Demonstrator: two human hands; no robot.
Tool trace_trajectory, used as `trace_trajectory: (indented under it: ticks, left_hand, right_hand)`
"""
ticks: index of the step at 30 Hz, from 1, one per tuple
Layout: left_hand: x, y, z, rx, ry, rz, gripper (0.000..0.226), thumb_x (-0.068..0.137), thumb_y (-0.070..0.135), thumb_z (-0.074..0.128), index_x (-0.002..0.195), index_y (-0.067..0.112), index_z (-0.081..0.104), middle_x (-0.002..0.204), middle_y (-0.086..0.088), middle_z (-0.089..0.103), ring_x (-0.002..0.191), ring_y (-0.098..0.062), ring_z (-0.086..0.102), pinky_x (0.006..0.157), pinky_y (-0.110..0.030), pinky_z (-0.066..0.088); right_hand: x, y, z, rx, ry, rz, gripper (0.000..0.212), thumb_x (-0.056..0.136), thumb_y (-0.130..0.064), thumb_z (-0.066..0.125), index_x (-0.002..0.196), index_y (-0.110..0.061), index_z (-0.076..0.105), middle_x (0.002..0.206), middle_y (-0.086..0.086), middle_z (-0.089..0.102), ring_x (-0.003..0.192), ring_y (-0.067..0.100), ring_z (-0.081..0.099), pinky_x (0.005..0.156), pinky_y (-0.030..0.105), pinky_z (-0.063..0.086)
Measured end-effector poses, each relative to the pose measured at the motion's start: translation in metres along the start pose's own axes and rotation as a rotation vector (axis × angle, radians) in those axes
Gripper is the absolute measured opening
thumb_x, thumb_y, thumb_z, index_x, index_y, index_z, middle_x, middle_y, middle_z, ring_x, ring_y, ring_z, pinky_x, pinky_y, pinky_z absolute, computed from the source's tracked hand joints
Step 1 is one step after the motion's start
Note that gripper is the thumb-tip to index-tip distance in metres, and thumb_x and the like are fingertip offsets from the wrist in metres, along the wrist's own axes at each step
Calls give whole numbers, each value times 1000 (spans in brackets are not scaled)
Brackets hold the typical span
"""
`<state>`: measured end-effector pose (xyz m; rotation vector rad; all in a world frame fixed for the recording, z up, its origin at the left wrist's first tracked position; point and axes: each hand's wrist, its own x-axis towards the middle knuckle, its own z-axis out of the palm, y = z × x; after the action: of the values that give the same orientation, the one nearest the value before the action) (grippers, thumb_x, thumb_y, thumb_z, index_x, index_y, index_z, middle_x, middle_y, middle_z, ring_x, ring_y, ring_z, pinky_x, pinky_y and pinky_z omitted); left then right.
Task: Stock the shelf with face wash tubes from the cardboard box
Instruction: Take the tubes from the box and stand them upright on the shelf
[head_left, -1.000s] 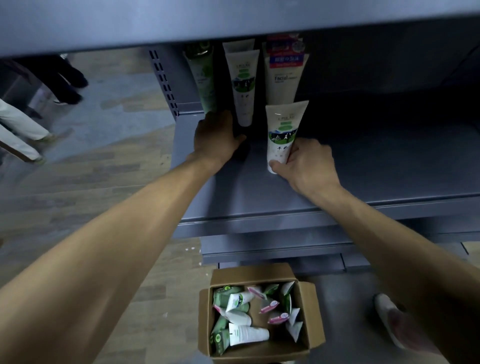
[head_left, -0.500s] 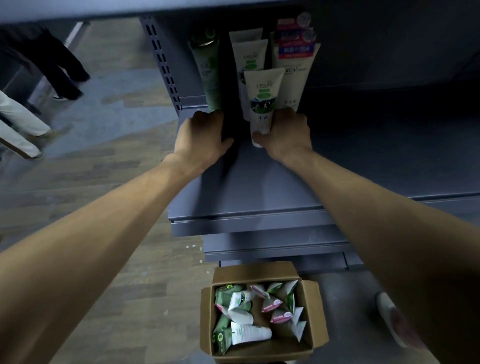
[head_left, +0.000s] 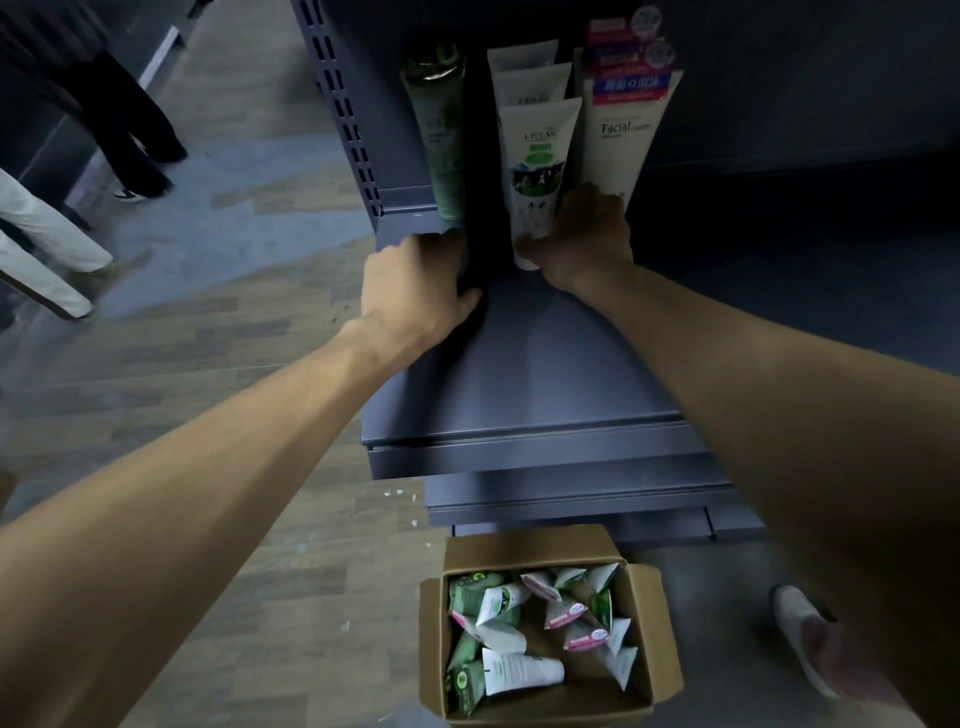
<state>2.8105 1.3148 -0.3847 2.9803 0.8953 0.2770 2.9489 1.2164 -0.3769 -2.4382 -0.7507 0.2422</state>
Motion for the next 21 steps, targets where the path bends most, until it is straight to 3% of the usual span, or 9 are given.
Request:
trace_trajectory:
  ticks: [9, 15, 21]
  left_hand:
    - [5, -7, 5, -30, 21, 15, 34, 81, 45, 65, 99, 17, 57, 95, -2, 70, 85, -36, 66, 73, -38, 51]
    - [0, -2, 11, 0, 12, 39, 33, 82, 44, 63, 99, 17, 57, 97, -4, 69, 86, -37, 65, 67, -33, 40]
    - [-2, 0, 8, -9, 20, 41, 30, 83, 41, 61, 101, 17, 58, 96, -4, 70, 83, -37, 65, 68, -33, 44]
  right_hand:
    - [7, -4, 0, 22, 21, 10, 66, 77, -38, 78, 128, -7, 51, 128, 15, 55, 119, 34, 54, 86, 32, 46]
    - [6, -5, -2, 21, 11, 11, 66, 79, -35, 77, 131, -6, 47, 131, 15, 52, 122, 34, 52, 89, 32, 45]
    - [3, -9, -6, 13, 3, 14, 61, 80, -31, 76, 129, -6, 50, 130, 15, 54, 120, 33, 54, 88, 33, 47]
